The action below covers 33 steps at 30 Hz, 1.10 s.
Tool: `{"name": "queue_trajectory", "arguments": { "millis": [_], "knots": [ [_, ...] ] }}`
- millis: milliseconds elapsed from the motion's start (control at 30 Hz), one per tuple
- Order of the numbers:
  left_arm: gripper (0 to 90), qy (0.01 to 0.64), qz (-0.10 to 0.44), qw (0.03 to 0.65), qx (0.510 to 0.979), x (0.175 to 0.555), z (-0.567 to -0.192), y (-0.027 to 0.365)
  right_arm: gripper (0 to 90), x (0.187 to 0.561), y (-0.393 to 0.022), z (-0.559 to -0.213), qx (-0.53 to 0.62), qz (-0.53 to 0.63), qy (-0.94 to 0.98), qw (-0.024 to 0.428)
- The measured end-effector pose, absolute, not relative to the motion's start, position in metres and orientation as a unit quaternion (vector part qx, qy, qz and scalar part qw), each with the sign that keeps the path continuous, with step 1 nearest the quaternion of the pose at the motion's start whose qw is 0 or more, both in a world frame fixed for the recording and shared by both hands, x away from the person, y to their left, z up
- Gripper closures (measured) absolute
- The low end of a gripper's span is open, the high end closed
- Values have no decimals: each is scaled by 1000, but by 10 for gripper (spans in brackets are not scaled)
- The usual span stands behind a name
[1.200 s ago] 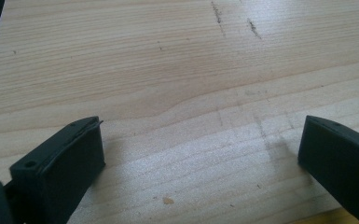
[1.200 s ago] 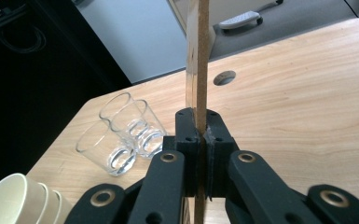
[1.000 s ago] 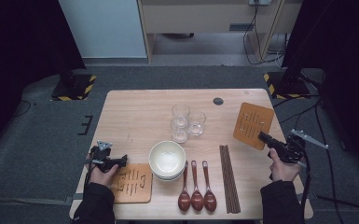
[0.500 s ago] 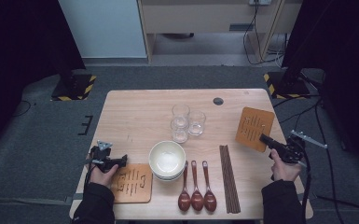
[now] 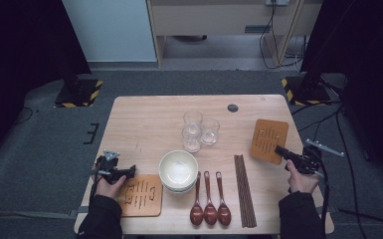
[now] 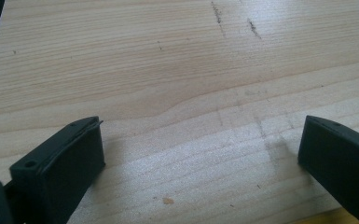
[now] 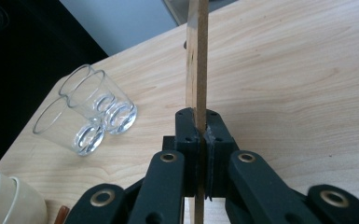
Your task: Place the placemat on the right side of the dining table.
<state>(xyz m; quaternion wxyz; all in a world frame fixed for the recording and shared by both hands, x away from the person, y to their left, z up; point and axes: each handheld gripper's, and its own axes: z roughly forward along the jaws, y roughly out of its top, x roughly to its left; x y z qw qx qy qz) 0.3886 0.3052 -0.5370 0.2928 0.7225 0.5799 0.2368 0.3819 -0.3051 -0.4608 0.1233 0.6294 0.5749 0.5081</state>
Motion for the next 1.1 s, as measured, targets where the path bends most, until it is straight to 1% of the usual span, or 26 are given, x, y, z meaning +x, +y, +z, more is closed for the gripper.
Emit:
{"name": "queue_trajectory", "arguments": {
  "millis": [600, 833, 967, 1100],
  "knots": [
    [0, 580, 237, 293, 722, 389, -537, 305, 868, 386, -309, -468, 643, 492, 577, 103],
    [0, 580, 237, 293, 722, 389, -537, 305, 830, 387, -311, -470, 649, 478, 580, 121],
    [0, 580, 237, 293, 722, 389, -537, 305, 792, 389, -312, -472, 652, 465, 584, 134],
    [0, 580, 237, 293, 723, 389, -537, 305, 765, 390, -315, -475, 657, 458, 583, 136]
  ]
}}
